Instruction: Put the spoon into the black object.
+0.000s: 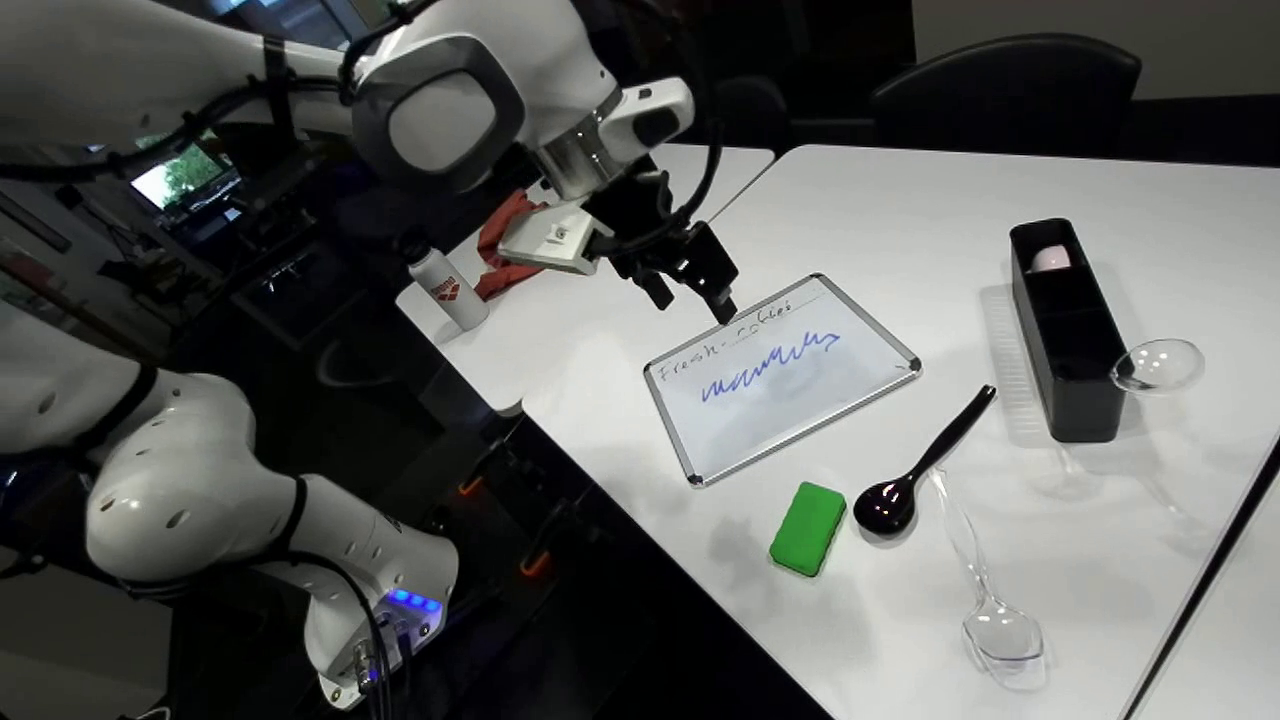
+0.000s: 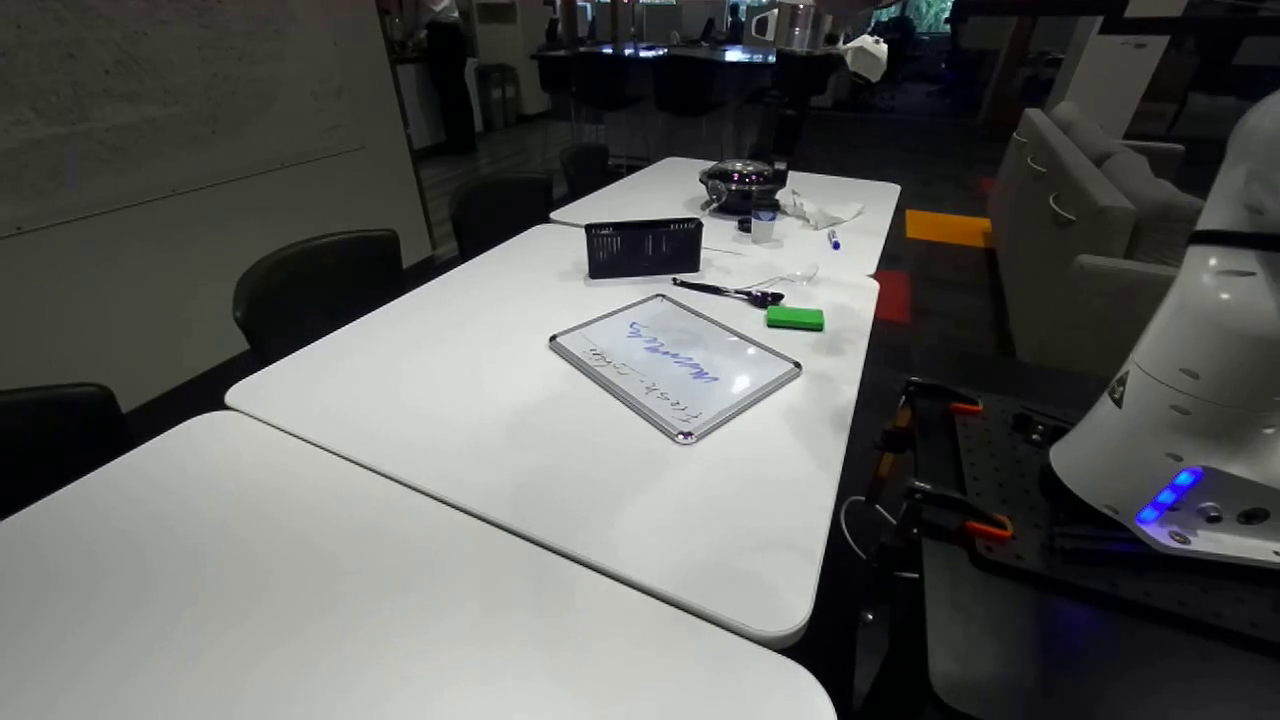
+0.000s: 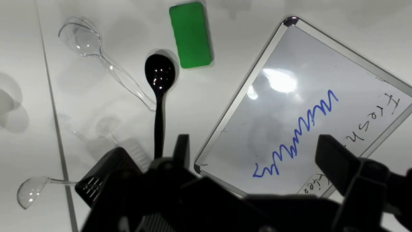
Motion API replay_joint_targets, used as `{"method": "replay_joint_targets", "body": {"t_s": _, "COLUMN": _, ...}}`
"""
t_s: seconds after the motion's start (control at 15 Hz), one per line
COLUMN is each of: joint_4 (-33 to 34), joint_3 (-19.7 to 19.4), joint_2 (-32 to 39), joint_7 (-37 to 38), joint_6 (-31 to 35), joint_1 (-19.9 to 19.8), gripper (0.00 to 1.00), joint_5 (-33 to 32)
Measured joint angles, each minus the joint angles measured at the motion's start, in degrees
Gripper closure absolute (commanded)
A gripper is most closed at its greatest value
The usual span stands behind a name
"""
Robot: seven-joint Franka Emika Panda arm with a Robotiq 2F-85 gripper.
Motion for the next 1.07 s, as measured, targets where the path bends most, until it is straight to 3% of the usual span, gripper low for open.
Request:
{"method": "replay_joint_targets", "body": {"t_s": 0.27, "joint_4": 9.19, "joint_3": -0.64, "joint_2": 12.61, "joint_7": -1.90, "joint_6": 0.31, "joint_1": -5.01, "gripper": 0.00, "joint_5": 4.15}}
{"method": "replay_joint_targets", "body": {"t_s": 0.53, "joint_4": 16.27, "joint_3": -0.71, "joint_2": 23.16, "joint_7": -1.40, "joint_6": 0.31, "joint_1": -11.19, "gripper": 0.00, "joint_5": 3.22}}
{"method": "replay_joint_targets", "body": {"t_s": 1.07, "joint_4": 19.09, "joint_3": 0.22, "joint_2": 26.47, "joint_7": -0.85, "joint_6": 0.31, "joint_1": -13.01, "gripper": 0.00, "joint_5": 2.57}}
